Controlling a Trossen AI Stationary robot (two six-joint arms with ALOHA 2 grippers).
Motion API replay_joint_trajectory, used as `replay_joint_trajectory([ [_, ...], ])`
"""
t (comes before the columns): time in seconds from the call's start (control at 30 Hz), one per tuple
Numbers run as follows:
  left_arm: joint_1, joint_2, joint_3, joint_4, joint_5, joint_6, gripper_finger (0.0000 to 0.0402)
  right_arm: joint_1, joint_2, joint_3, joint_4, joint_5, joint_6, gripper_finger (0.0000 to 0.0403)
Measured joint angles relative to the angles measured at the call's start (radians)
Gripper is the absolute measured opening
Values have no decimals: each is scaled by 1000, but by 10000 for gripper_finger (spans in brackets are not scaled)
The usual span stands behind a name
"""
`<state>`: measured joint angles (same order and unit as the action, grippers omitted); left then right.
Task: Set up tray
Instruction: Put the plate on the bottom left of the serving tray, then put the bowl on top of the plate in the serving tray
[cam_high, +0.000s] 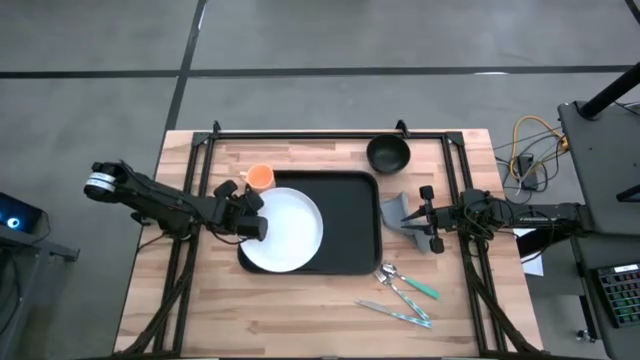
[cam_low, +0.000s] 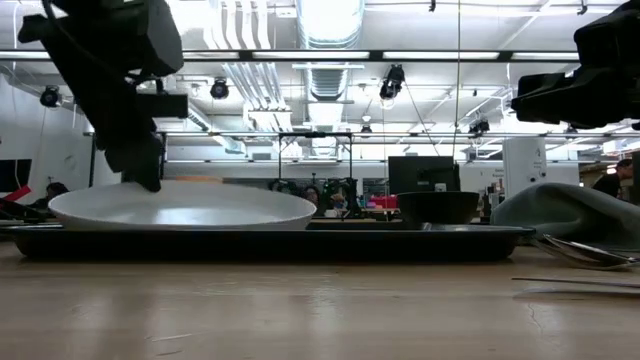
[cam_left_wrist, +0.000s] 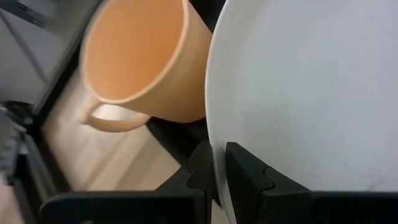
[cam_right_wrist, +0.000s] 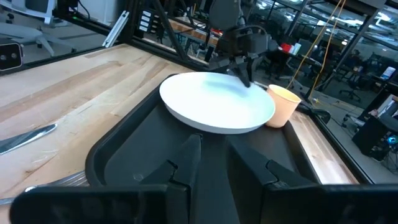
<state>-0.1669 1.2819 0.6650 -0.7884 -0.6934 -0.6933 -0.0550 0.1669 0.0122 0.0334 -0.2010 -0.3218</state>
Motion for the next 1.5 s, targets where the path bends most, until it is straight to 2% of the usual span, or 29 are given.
replay_joint_trajectory([
  [0.13,0,0,-47,71,18,0,17,0,0,0,0,0,0,63],
  [0.77,0,0,-70,89,11,-1,17,0,0,0,0,0,0,63],
  [1.13,0,0,-74,88,15,3,74,0,0,0,0,0,0,63],
  [1.27,-1,0,-73,88,19,2,82,0,0,0,0,0,0,63],
  [1.5,-3,0,-23,90,114,1,84,0,0,0,0,0,0,63],
])
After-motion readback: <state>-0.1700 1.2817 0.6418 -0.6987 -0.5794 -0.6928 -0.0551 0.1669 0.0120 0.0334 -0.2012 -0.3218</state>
